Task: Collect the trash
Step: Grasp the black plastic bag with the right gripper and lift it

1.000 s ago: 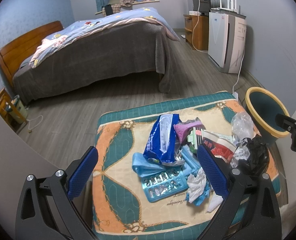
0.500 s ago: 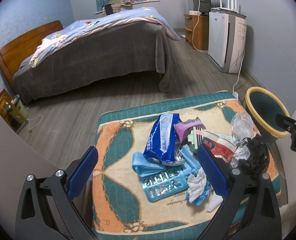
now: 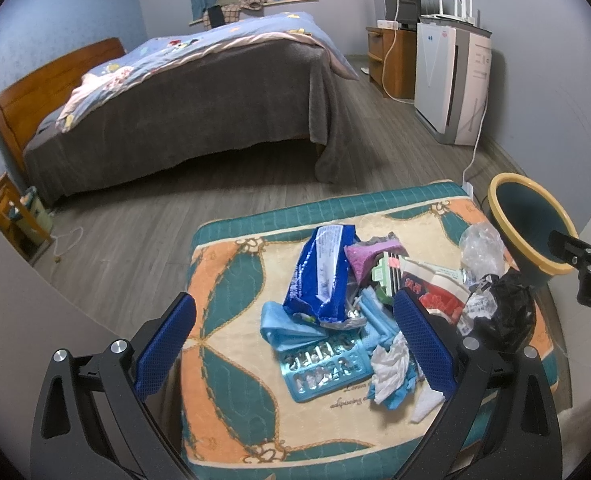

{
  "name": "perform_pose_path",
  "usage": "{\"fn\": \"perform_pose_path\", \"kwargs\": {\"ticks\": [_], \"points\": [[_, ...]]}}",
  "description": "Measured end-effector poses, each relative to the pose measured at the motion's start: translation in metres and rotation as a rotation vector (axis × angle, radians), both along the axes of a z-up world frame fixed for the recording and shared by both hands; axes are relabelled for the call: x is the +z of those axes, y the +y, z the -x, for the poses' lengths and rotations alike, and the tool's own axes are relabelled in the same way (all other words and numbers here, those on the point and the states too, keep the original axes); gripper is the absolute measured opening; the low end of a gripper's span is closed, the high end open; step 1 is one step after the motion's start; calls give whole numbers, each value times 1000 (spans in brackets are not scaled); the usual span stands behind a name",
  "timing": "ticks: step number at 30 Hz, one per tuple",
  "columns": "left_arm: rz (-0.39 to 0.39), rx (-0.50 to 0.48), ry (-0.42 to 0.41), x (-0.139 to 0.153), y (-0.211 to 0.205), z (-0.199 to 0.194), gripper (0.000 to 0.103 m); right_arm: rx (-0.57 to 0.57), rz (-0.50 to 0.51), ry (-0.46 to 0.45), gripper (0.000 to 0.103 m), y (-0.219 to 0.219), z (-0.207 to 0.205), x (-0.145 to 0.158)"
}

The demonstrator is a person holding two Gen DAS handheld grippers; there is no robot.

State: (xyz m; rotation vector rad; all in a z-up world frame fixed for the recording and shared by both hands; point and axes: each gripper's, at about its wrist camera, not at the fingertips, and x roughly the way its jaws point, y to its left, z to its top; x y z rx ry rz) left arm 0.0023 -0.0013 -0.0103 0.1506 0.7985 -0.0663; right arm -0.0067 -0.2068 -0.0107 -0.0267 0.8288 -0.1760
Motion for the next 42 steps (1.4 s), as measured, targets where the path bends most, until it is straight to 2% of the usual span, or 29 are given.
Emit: {"fn": "perform_pose_path", "kwargs": {"ticks": [3,6,7,11,14,16,19,21,22,24,27,31,32,33,34,36,37,39,42], "points": [[13,3,4,-2,2,1,98,-15,14,-16,97,-2,1,1],[18,4,5,-2,5,1,98,-38,-74,-7,97,-10,-2,-4],[16,8,6,-3,5,1,98,-24,-127,22,97,-11,-6,-8],[23,15,15,-1,6,-2,98,-8,-212,145,97,-6,-18,-30],[20,13,24,-3,7,-4,98,15,-287,226,91,2,-24,-48],[15,9,28,-4,7,-4,98,6,-301,271,87,5,-27,-60],[15,-3,32,-9,6,-6,98,-3,-316,330,72,11,-31,-75],[5,-12,42,-15,3,-10,98,6,-295,346,47,15,-32,-79],[4,-20,55,-19,1,-12,98,9,-287,342,44,15,-32,-77],[5,-40,96,-32,-5,-15,98,13,-298,320,29,13,-33,-73],[21,-90,162,-49,-15,-17,98,6,-288,299,22,11,-33,-68],[25,-155,266,-78,-31,-19,94,11,-278,289,21,10,-32,-66],[27,-169,285,-85,-34,-18,90,15,-274,287,21,11,-32,-66],[32,-184,305,-90,-38,-18,78,17,-271,285,21,11,-33,-65],[35,-210,342,-97,-42,-18,71,20,-266,282,21,12,-33,-64],[30,-240,373,-106,-47,-15,50,27,-250,272,20,12,-32,-60],[16,-259,384,-108,-50,-12,45,30,-248,266,20,12,-31,-58],[6,-290,387,-108,-53,-9,27,31,-238,252,20,10,-29,-51],[17,-305,359,-100,-51,-2,13,29,-238,226,20,6,-25,-40]]}}
